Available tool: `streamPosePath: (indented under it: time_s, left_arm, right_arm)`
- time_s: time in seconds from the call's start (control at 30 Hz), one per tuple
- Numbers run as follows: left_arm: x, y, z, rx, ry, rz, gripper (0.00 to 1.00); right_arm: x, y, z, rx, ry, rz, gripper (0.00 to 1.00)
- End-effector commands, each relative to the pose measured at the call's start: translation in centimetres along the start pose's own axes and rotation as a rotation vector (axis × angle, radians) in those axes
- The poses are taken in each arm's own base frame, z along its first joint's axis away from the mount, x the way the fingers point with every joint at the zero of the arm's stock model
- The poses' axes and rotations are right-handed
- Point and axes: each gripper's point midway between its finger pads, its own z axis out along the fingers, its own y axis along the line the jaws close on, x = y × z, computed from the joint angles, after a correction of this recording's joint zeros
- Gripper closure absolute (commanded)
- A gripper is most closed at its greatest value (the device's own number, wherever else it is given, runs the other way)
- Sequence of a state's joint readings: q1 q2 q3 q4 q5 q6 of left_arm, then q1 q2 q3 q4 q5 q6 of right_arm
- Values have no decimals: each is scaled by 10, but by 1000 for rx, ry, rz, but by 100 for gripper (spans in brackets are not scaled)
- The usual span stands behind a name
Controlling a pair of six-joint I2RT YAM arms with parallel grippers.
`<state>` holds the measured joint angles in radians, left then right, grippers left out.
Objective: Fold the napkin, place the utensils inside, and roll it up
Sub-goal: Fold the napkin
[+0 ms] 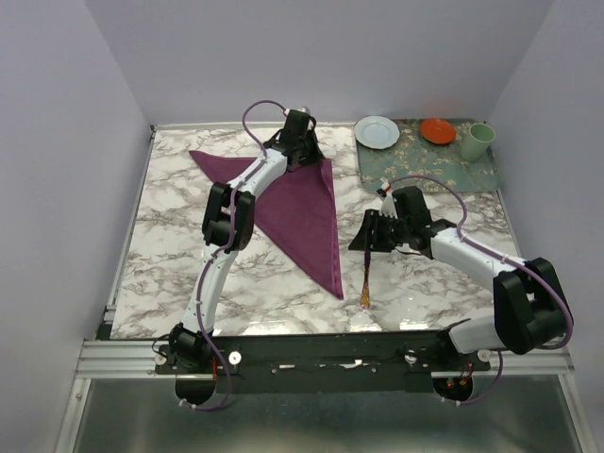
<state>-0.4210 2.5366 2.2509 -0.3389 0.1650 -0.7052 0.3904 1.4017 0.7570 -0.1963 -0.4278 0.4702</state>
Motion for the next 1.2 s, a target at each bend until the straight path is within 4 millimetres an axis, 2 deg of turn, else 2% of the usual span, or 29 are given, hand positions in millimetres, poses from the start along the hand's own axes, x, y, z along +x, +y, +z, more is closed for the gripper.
streamPosePath:
  time_s: [0.0, 0.1, 0.13, 0.17, 0.2, 0.23, 0.3, 0.33, 0.37, 0.43, 0.47, 0.5, 0.57, 0.6, 0.67, 0.7, 0.73, 0.77, 0.8, 0.87, 0.9, 0.93, 0.97, 1.0, 1.03, 1.07, 1.1, 1.13, 1.17]
  left_arm:
    - [-11, -4, 4, 14, -36, -10, 94]
    - [-14, -6, 6, 31, -39, -22, 73]
    - [-17, -6, 6, 34, -42, -23, 60]
    - [-20, -9, 4, 40, -45, -22, 55]
    - [-29, -15, -2, 50, -59, -16, 52]
    - [-34, -19, -7, 52, -70, -5, 39]
    - [-58, -32, -29, 59, -119, 24, 28]
    - [-66, -32, -37, 55, -134, 53, 13]
    - [-85, -36, -55, 66, -170, 63, 9]
    - [-93, -24, -69, 39, -164, 76, 11]
    - [-105, -23, -87, 35, -184, 84, 14]
    - [-104, 7, -90, -14, -162, 68, 16]
    - [-112, 27, -112, -15, -151, 76, 19]
    - [-107, 66, -117, -65, -116, 37, 20]
    - [-104, 89, -132, -87, -88, 23, 20]
    - [-94, 111, -135, -125, -58, 6, 20]
    - [-96, 130, -144, -156, -60, -9, 19]
    - [-102, 137, -157, -175, -80, -8, 19]
    - [-92, 151, -160, -200, -61, -9, 19]
    - [-98, 167, -175, -238, -80, -18, 19]
    - [-94, 174, -180, -258, -68, -27, 19]
    - [-94, 178, -183, -264, -70, -33, 20]
    - [-100, 187, -194, -277, -87, -52, 21]
    - [-96, 192, -197, -284, -81, -63, 21]
    - [-96, 194, -200, -287, -90, -81, 22]
    - [-100, 192, -208, -285, -109, -91, 23]
    - [-92, 201, -212, -296, -102, -127, 24]
    - [-94, 196, -213, -264, -119, -137, 25]
    - [-97, 188, -221, -236, -143, -165, 25]
  right_arm:
    - [7, -10, 3, 22, 22, 3, 46]
    - [7, -13, 5, 29, 23, 1, 46]
    - [7, -13, 6, 29, 27, 1, 46]
    - [7, -13, 7, 28, 29, 2, 46]
    - [9, -14, 9, 29, 40, 5, 46]
    - [8, -14, 10, 26, 39, 4, 46]
    - [8, -13, 13, 15, 51, 0, 46]
    - [5, -11, 13, 3, 48, -18, 46]
    - [5, -10, 14, -4, 54, -26, 45]
    - [6, -3, 16, -48, 74, -58, 45]
    - [5, 1, 17, -64, 77, -65, 44]
    - [6, 4, 17, -85, 87, -69, 44]
    - [3, 13, 21, -126, 99, -91, 43]
    - [2, 15, 22, -135, 105, -91, 43]
    - [-7, 13, 28, -112, 95, -77, 43]
    - [-30, 11, 30, -61, 36, -83, 43]
    - [-44, 12, 33, -40, 9, -64, 43]
    - [-52, 7, 42, -15, 9, -48, 41]
    - [-85, 16, 42, -1, -60, -65, 41]
    - [-107, 14, 49, 28, -82, -44, 41]
    - [-115, 4, 63, 67, -74, -26, 41]
    - [-142, 9, 60, 73, -108, -8, 41]
    - [-156, 8, 62, 78, -121, 6, 41]
    - [-165, 4, 68, 85, -125, 21, 41]
    - [-187, -1, 74, 98, -145, 42, 41]
    - [-194, -5, 80, 112, -142, 50, 42]
    - [-202, -9, 84, 125, -144, 57, 43]
    - [-197, -24, 101, 153, -101, 83, 44]
    - [-222, -13, 100, 135, -140, 69, 45]
